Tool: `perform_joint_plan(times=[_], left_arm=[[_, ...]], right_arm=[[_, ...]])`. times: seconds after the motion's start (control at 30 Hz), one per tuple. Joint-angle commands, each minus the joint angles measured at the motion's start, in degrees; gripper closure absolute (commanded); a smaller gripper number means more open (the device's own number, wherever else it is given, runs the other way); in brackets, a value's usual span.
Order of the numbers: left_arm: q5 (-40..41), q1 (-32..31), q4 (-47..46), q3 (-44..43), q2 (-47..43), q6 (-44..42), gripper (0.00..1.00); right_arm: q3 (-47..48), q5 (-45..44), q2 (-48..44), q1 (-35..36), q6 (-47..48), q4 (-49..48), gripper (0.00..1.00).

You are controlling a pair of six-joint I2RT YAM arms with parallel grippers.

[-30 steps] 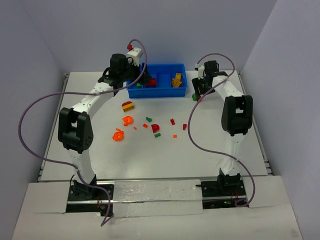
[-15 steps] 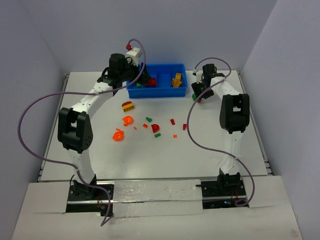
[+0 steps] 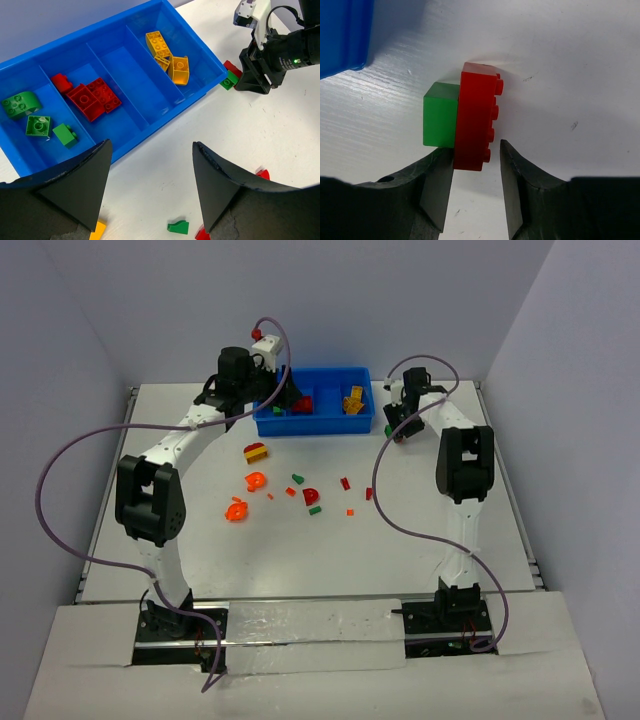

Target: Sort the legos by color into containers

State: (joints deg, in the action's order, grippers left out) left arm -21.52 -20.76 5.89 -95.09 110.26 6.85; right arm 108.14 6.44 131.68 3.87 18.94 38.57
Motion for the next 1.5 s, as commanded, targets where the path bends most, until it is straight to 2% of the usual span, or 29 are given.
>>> perform_joint_plan(times=[0.0, 0.2, 0.37, 0.4, 0.57, 0.67, 0.83, 1.07, 1.27, 1.47], left_arm=[[-1.42, 0.55, -0.53, -0.17, -1.71, 0.22, 0.26], [-1.74, 0.72, -0.31, 0.54, -2.09, 0.61, 0.26], [-3.3, 0.81, 1.65, 0.39, -3.02, 2.32, 0.26], [-3.73, 0.81, 2.21, 0.38, -3.61, 2.75, 0.26], [-5.87, 0.81, 3.07, 2.11, -7.07, 6.26, 0.24], [-10.28, 0.81, 2.77, 3.67, -9.56, 10.0, 0.16], [-17.83, 0.72, -1.4, 8.34, -12.67, 20.5, 0.08], [-24.71, 0.46, -10.36, 13.37, -13.93, 34.6, 0.08], [-29.6, -0.98, -8.67, 9.01, -9.87, 39.12, 0.12], [-31.17, -1.73, -10.76, 11.12, -8.06, 42.2, 0.19]], right_arm=[[2.96, -0.59, 0.56, 0.35, 0.23, -0.48, 0.55], [1.97, 0.41, -0.01, 0.33, 0.59, -1.66, 0.7], [-2.21, 0.9, -4.02, 0.22, 2.33, -2.15, 0.97], [-3.39, 0.82, -5.94, 0.13, 2.68, -2.14, 1.0], [-12.42, 1.24, -16.79, -1.27, 2.95, -2.89, 1.0], [-17.37, 2.42, -26.16, -1.5, 2.47, -3.98, 1.0], [-16.88, 5.62, -32.75, 0.95, -2.82, -4.77, 1.0], [-17.43, 5.96, -37.94, 11.58, -9.86, -7.81, 1.0], [-16.56, 3.93, -38.99, 20.08, -13.58, -9.63, 1.0], [-16.11, 3.23, -39.64, 24.61, -13.25, -9.24, 1.0]])
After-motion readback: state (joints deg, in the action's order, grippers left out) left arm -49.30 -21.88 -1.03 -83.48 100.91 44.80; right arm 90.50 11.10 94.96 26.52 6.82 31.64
